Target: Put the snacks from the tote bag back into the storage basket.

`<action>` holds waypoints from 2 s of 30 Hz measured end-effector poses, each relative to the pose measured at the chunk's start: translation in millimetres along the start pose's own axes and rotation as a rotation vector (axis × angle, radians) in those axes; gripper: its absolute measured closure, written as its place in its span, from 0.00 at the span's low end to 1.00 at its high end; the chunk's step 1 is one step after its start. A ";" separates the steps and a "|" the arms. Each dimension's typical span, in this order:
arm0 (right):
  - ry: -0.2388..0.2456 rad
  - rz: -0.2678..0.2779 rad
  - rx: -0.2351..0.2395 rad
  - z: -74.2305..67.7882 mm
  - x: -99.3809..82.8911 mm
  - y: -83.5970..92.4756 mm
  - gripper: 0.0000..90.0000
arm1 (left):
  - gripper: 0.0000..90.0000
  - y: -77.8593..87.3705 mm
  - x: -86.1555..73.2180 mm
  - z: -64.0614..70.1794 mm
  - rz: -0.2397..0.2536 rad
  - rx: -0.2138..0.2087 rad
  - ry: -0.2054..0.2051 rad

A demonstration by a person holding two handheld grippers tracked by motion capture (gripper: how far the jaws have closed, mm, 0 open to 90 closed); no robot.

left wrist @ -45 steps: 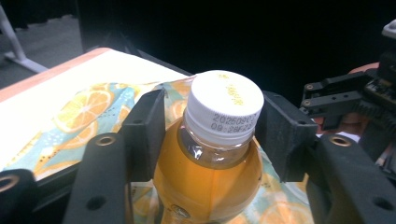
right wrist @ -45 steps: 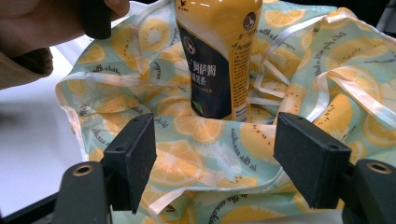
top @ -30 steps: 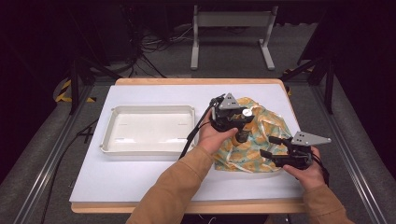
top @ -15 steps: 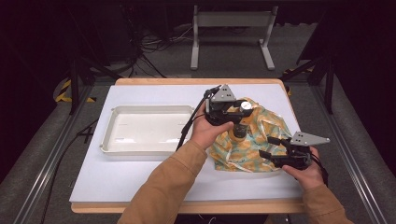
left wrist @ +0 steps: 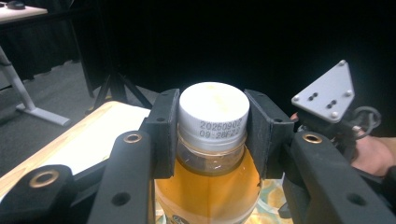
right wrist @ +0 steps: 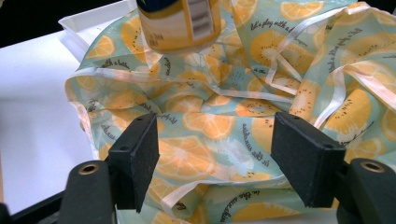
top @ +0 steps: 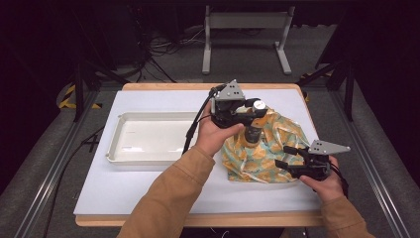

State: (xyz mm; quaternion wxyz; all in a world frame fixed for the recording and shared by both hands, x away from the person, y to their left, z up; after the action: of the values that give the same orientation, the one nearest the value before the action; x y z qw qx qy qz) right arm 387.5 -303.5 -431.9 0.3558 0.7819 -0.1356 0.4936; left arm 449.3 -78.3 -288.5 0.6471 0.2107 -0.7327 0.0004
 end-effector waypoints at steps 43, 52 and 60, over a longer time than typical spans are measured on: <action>0.023 -0.012 -0.011 -2.0 -0.8 0.3 0.37 | 0.65 125.4 -16.8 -3.7 -0.038 0.107 0.004; 0.009 -0.014 -0.010 -0.7 -1.2 0.7 0.36 | 0.65 142.8 -27.7 -11.8 -0.040 0.139 0.027; 0.011 -0.007 -0.014 1.1 -1.0 1.7 0.35 | 0.65 147.7 -42.5 -19.5 -0.076 0.165 0.055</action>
State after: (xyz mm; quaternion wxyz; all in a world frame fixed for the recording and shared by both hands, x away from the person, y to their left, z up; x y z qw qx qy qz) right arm 386.8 -305.6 -432.4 0.3638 0.7770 -0.1345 0.4958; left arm 425.2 74.7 -285.5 0.6470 0.2908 -0.7036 0.0418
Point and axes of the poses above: each handheld gripper's, and its own axes: y roughly backward along the jaws, x roughly out of its top, z roughly to its right, the point moved 5 cm from there along -y, roughly forward along the jaws, and after that the axes turned 11 degrees about -y, right-handed, at the moved point
